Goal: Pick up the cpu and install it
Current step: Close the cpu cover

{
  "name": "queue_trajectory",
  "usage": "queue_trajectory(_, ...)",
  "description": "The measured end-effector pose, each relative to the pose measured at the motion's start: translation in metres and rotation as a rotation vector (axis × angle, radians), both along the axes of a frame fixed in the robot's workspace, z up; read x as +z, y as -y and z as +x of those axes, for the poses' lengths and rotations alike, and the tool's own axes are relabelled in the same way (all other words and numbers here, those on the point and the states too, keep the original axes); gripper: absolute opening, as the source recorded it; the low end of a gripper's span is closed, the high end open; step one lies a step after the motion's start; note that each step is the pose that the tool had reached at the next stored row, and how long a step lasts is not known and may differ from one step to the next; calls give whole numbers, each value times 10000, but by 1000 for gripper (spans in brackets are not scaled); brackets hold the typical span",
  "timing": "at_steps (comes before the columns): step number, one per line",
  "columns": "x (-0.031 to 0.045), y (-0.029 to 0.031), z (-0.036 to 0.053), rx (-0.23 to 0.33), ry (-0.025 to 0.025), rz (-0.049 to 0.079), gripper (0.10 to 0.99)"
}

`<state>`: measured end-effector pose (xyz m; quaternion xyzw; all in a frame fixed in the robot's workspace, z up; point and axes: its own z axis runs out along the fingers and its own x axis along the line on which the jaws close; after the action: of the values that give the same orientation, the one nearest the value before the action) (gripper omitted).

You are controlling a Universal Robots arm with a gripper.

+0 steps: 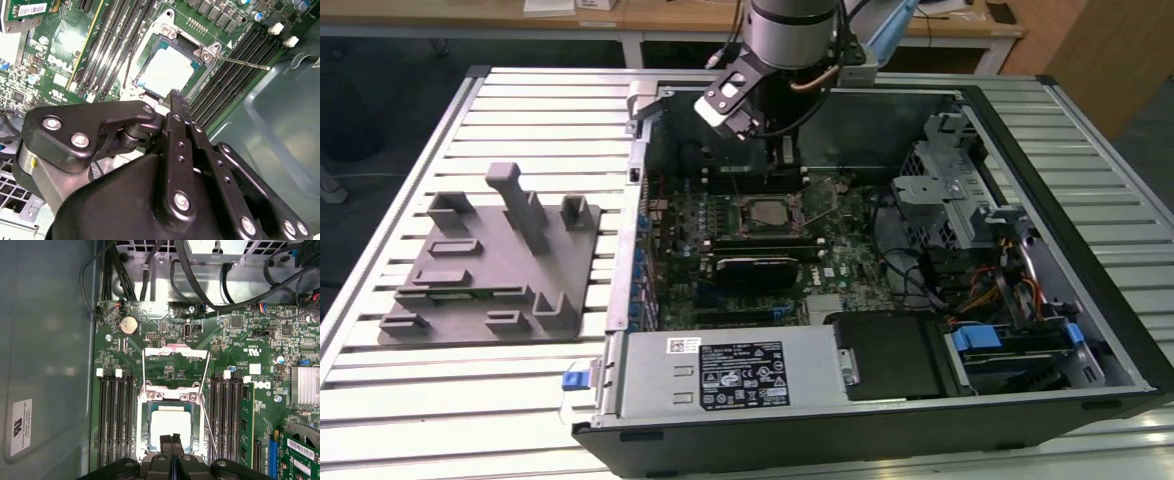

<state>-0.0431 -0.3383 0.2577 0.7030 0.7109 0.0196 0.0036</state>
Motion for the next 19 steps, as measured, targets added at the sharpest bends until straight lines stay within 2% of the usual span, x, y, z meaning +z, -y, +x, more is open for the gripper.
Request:
queue_trajectory(4, 3, 1, 10, 2, -4, -5, 106)
queue_trajectory(6, 3, 0, 52, 0, -2, -3, 106)
queue_trajectory(19, 2, 0, 579, 1, -9, -3, 106)
